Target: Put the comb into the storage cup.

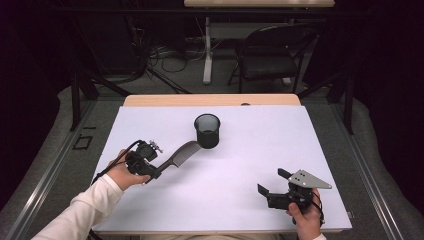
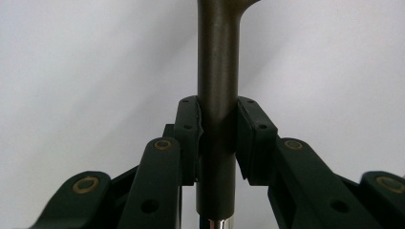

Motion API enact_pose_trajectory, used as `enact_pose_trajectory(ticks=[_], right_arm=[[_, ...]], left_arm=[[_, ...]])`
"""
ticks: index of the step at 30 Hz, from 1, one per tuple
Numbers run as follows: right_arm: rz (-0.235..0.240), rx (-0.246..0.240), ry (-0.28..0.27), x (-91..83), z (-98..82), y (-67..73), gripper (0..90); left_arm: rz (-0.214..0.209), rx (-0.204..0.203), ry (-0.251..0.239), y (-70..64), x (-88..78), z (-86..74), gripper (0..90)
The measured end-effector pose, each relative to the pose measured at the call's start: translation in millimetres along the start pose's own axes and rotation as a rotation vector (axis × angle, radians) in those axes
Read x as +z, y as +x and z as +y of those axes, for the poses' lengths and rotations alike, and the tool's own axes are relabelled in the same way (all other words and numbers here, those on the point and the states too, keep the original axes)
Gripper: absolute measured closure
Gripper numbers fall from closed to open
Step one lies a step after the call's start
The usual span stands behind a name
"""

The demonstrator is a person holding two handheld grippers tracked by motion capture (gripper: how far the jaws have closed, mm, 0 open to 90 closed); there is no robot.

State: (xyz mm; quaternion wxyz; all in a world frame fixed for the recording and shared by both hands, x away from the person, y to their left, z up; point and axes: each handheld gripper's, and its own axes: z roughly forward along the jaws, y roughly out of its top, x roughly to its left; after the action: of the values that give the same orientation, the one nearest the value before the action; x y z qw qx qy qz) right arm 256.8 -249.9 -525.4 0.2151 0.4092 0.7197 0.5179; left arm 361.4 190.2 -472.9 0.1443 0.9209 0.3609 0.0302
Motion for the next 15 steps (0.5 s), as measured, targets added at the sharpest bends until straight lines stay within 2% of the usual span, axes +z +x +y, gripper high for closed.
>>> enact_pose_trajectory(ticks=[15], right_arm=[[-0.001, -0.001, 0.001, 0.1, -0.1, -0.2, 7.3]], left_arm=[[0.015, -0.006, -0.073, 1.8, -20.0, 3.6, 72.6]])
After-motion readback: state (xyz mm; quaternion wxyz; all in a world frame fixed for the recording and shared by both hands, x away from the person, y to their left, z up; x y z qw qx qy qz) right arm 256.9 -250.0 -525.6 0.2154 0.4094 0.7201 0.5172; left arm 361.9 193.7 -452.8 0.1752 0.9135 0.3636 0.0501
